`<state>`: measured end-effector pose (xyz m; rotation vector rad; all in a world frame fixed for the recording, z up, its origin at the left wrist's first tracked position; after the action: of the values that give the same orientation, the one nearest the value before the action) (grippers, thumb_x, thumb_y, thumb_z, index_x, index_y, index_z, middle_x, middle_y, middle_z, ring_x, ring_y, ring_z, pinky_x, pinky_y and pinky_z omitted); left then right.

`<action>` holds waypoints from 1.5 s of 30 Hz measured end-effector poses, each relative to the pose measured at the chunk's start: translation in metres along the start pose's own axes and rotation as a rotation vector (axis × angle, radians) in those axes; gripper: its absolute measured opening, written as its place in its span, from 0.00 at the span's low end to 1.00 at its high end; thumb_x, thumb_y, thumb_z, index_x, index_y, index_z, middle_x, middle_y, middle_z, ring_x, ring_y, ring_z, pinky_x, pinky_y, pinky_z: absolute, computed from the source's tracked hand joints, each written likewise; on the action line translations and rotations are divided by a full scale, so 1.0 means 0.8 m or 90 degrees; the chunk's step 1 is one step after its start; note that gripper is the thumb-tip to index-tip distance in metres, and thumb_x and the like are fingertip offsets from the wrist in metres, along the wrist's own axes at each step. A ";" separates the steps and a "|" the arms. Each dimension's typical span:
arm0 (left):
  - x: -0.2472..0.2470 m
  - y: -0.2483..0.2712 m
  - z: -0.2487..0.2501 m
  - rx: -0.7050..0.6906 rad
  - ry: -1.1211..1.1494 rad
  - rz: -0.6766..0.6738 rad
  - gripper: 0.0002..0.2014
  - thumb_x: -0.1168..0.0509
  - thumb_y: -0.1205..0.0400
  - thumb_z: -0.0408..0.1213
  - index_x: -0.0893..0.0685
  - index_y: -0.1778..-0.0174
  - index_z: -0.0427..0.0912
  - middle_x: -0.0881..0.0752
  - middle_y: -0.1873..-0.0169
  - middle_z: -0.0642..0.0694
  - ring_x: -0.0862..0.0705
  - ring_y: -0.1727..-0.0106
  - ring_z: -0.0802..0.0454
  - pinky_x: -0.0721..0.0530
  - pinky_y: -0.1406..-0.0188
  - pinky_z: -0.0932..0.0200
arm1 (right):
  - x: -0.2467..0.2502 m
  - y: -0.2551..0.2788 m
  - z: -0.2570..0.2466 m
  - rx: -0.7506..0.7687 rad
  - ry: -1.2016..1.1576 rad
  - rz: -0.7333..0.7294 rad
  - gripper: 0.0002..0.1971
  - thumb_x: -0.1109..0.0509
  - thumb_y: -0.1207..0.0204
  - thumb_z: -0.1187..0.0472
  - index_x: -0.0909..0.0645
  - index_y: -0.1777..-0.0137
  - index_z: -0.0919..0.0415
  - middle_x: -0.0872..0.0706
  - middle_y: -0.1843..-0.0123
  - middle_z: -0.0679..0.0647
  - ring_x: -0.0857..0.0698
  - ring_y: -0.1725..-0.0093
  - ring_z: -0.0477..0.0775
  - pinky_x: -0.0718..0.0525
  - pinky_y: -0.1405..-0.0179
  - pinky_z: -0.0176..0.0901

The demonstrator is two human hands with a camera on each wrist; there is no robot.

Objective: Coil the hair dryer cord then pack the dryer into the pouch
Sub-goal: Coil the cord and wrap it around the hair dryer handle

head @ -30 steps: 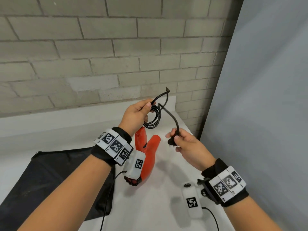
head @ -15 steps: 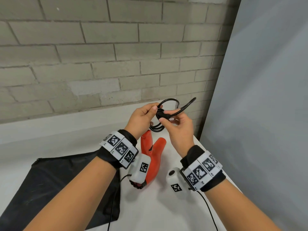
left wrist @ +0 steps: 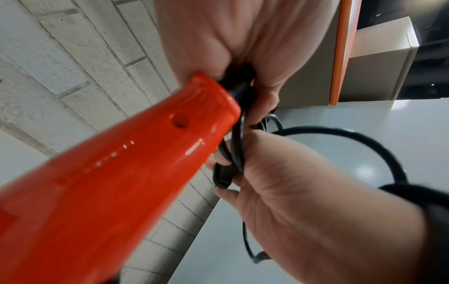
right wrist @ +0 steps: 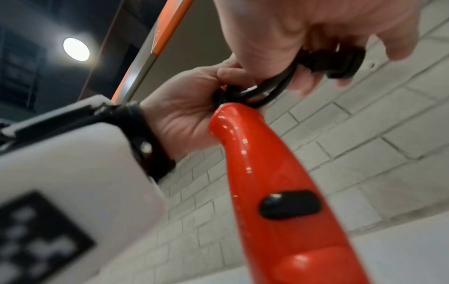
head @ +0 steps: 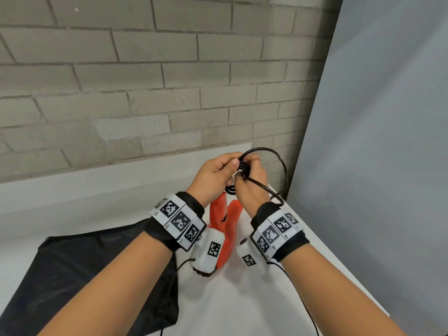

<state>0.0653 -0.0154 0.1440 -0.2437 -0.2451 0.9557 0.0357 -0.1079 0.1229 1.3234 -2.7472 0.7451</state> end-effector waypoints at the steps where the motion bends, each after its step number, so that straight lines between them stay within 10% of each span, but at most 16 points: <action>1: 0.001 0.000 0.000 -0.002 -0.001 0.005 0.13 0.46 0.17 0.30 0.21 0.42 0.49 0.20 0.65 0.47 0.29 0.81 0.64 0.27 0.75 0.74 | -0.002 0.000 -0.002 0.013 0.003 -0.025 0.14 0.40 0.27 0.74 0.28 0.45 0.61 0.18 0.56 0.53 0.19 0.58 0.48 0.20 0.59 0.32; 3: 0.004 0.000 0.001 -0.003 -0.003 0.013 0.13 0.46 0.16 0.30 0.19 0.42 0.43 0.18 0.70 0.50 0.29 0.82 0.63 0.24 0.76 0.72 | -0.009 0.004 0.000 0.006 -0.031 -0.109 0.13 0.40 0.27 0.71 0.27 0.44 0.59 0.17 0.59 0.55 0.18 0.59 0.52 0.18 0.57 0.46; 10: 0.037 -0.008 -0.014 0.039 0.025 0.105 0.13 0.47 0.16 0.31 0.22 0.39 0.37 0.24 0.69 0.50 0.32 0.84 0.62 0.21 0.77 0.67 | -0.017 0.055 0.085 -0.013 0.271 -0.401 0.15 0.46 0.18 0.53 0.26 0.62 0.58 0.22 0.67 0.50 0.23 0.66 0.47 0.27 0.61 0.39; 17: 0.041 -0.004 -0.016 0.060 0.095 0.073 0.13 0.49 0.15 0.32 0.21 0.40 0.43 0.26 0.72 0.55 0.38 0.81 0.62 0.24 0.78 0.67 | 0.020 0.081 0.198 -0.243 0.849 -0.563 0.17 0.47 0.18 0.58 0.25 0.34 0.62 0.20 0.33 0.58 0.22 0.33 0.59 0.29 0.32 0.50; 20: 0.044 -0.003 -0.016 0.059 0.104 0.076 0.11 0.49 0.15 0.33 0.21 0.45 0.44 0.27 0.71 0.53 0.37 0.83 0.62 0.25 0.79 0.67 | 0.008 0.067 0.171 -0.170 0.842 -0.493 0.19 0.42 0.21 0.57 0.29 0.31 0.55 0.22 0.31 0.56 0.25 0.31 0.60 0.30 0.31 0.54; 22: 0.042 -0.003 -0.015 0.056 0.097 0.067 0.11 0.49 0.15 0.33 0.21 0.46 0.43 0.28 0.70 0.51 0.37 0.83 0.62 0.25 0.80 0.67 | -0.012 0.052 0.130 -0.104 0.573 -0.405 0.23 0.39 0.22 0.53 0.34 0.27 0.49 0.24 0.30 0.56 0.25 0.31 0.59 0.28 0.30 0.54; 25: 0.038 -0.003 -0.014 0.053 0.094 0.054 0.12 0.48 0.15 0.32 0.22 0.43 0.39 0.24 0.74 0.54 0.38 0.83 0.62 0.25 0.80 0.68 | -0.034 0.041 0.047 0.014 0.154 -0.334 0.23 0.36 0.23 0.66 0.30 0.28 0.55 0.22 0.31 0.54 0.23 0.32 0.43 0.31 0.32 0.29; 28: 0.035 -0.005 -0.015 0.050 0.082 0.041 0.12 0.48 0.15 0.32 0.22 0.41 0.38 0.21 0.82 0.60 0.38 0.83 0.62 0.28 0.80 0.67 | -0.046 0.041 0.009 0.036 0.008 -0.321 0.15 0.38 0.22 0.73 0.22 0.37 0.64 0.17 0.53 0.43 0.20 0.64 0.20 0.28 0.60 0.12; 33: 0.027 -0.002 -0.012 0.045 0.085 0.008 0.12 0.49 0.15 0.32 0.20 0.47 0.43 0.25 0.83 0.60 0.39 0.83 0.62 0.26 0.81 0.68 | -0.053 0.034 0.041 -0.043 0.035 -0.273 0.10 0.39 0.20 0.65 0.16 0.48 0.64 0.16 0.59 0.49 0.20 0.64 0.34 0.25 0.63 0.17; 36: 0.032 0.001 -0.011 0.046 0.097 0.008 0.12 0.49 0.15 0.33 0.19 0.53 0.46 0.24 0.74 0.53 0.39 0.84 0.62 0.26 0.81 0.68 | -0.036 0.025 0.069 -0.043 0.285 -0.230 0.10 0.39 0.22 0.60 0.15 0.57 0.57 0.16 0.63 0.50 0.18 0.59 0.51 0.22 0.49 0.42; 41: 0.040 0.007 -0.014 0.056 0.134 -0.025 0.13 0.49 0.15 0.33 0.20 0.58 0.47 0.27 0.67 0.46 0.38 0.83 0.62 0.25 0.80 0.67 | 0.003 0.029 0.170 -0.252 0.677 -0.323 0.13 0.42 0.23 0.62 0.19 0.43 0.55 0.15 0.41 0.57 0.20 0.39 0.61 0.31 0.35 0.54; 45: 0.038 0.008 -0.012 0.036 0.104 -0.031 0.13 0.49 0.15 0.31 0.20 0.59 0.46 0.28 0.68 0.46 0.38 0.84 0.62 0.26 0.80 0.68 | -0.008 0.029 0.147 -0.149 0.526 -0.324 0.23 0.41 0.22 0.62 0.35 0.27 0.49 0.22 0.30 0.58 0.26 0.31 0.63 0.30 0.30 0.58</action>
<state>0.0804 0.0124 0.1361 -0.2611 -0.0738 0.8888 0.0460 -0.1401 0.0078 1.2085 -1.7084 0.6838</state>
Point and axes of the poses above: each hand's wrist, its own y-axis away from the middle knuckle, its own x-axis out of the back of the hand, z = x × y, the point moved 9 cm from there along -y, towards the middle knuckle
